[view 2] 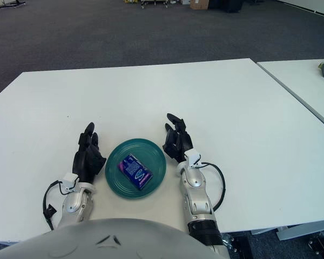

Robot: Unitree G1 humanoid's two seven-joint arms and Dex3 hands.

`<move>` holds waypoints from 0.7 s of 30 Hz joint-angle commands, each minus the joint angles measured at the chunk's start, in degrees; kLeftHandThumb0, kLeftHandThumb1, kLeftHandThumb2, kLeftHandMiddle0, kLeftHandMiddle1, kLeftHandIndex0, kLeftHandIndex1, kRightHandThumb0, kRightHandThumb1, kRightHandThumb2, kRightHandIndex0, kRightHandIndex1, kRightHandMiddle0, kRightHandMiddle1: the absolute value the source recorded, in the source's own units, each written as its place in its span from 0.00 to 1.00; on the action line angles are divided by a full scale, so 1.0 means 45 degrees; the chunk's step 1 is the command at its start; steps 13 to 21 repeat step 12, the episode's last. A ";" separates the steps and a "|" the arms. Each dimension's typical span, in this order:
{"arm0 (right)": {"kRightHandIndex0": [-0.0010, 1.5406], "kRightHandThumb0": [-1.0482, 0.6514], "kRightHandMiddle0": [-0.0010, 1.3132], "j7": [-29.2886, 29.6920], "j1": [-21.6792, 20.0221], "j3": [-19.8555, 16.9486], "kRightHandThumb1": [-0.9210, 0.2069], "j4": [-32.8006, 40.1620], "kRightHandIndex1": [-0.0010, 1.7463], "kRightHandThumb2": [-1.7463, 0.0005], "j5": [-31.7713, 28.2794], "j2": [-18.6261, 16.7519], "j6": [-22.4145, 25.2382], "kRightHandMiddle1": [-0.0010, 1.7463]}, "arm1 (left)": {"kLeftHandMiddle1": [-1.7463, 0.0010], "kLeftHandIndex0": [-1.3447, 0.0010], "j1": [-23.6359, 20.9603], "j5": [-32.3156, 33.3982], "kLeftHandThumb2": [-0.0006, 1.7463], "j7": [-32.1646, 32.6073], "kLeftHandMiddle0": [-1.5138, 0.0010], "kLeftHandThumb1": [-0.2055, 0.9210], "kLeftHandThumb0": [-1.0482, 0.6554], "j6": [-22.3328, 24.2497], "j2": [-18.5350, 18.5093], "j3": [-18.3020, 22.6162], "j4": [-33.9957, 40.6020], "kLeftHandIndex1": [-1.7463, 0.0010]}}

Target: Put the gum into the plate.

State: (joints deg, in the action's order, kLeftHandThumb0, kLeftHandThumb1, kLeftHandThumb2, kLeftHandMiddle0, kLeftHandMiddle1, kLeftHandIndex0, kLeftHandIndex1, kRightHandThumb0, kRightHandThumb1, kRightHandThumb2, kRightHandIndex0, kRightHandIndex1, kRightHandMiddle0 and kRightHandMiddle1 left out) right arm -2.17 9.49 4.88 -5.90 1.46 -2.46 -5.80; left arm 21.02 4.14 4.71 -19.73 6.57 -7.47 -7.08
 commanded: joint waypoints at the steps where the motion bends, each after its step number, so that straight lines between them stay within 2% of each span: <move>1: 0.14 0.09 0.00 -0.0184 0.0713 0.0196 0.00 -0.0695 0.00 0.45 0.0251 0.0321 0.0794 0.26 | 1.00 1.00 0.0268 -0.0117 0.62 0.0018 0.92 1.00 0.00 -0.0079 0.0397 -0.0032 -0.0892 0.70; 7: 0.09 0.07 0.00 -0.0494 0.0680 0.0570 0.00 -0.0807 0.00 0.44 0.0600 0.0772 0.0676 0.18 | 1.00 1.00 0.0142 -0.0571 0.61 0.0095 0.94 1.00 0.00 -0.0834 0.0294 -0.0104 -0.1586 0.76; 11: 0.06 0.06 0.00 -0.0808 0.0631 0.0752 0.00 -0.0970 0.00 0.46 0.0710 0.1052 0.0401 0.13 | 1.00 1.00 0.0166 -0.0931 0.57 0.0129 0.96 1.00 0.00 -0.1038 0.0199 -0.0126 -0.1756 0.80; 21: 0.05 0.06 0.00 -0.0829 0.0626 0.0769 0.00 -0.0986 0.00 0.46 0.0705 0.1077 0.0368 0.13 | 1.00 1.00 0.0167 -0.0971 0.56 0.0129 0.96 1.00 0.00 -0.1061 0.0204 -0.0115 -0.1775 0.81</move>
